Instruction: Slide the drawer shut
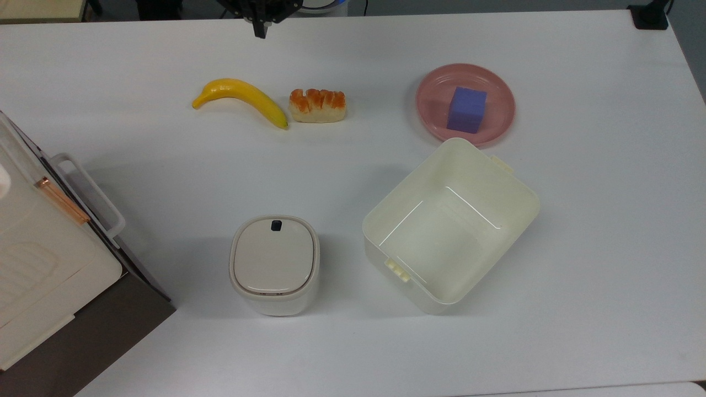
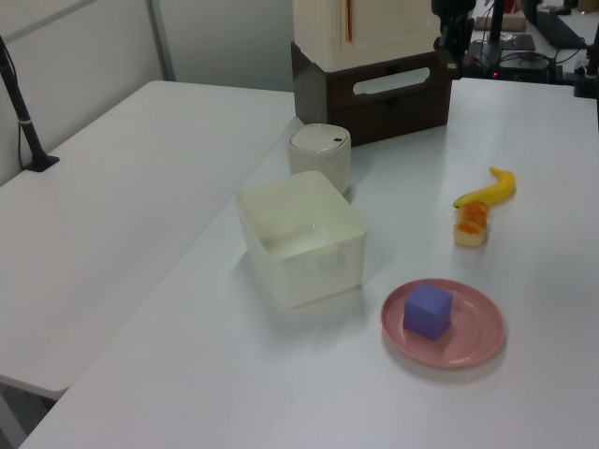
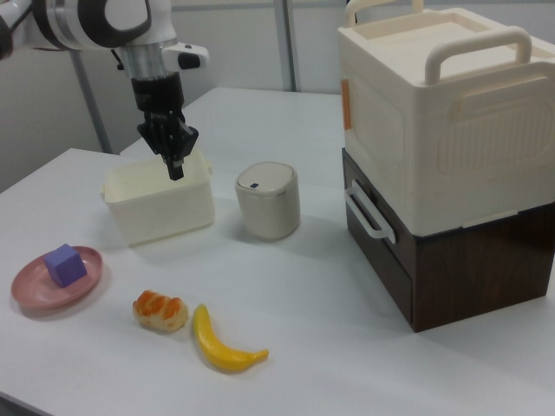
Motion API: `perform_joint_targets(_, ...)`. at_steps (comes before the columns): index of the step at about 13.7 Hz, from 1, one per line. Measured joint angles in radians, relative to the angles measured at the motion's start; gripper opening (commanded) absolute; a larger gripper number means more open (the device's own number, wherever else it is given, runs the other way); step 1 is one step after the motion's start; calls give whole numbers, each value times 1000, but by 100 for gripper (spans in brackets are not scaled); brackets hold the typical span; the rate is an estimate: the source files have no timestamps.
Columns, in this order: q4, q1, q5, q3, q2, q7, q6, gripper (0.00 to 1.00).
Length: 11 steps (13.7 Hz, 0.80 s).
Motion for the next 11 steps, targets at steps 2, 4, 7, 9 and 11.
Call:
perform_joint_targets(2, 0, -1, 24, 0, -8, -10, 16, 0)
perform_joint_targets(4, 0, -3, 42, -1, -10, -7, 80, 0)
perform_joint_targets(7, -2, -6, 45, -3, -9, -3, 134, 0)
perform_joint_targets(9, -3, -6, 45, -4, -9, -3, 135, 13)
perform_joint_targets(11, -4, -6, 45, -4, -9, -3, 136, 68)
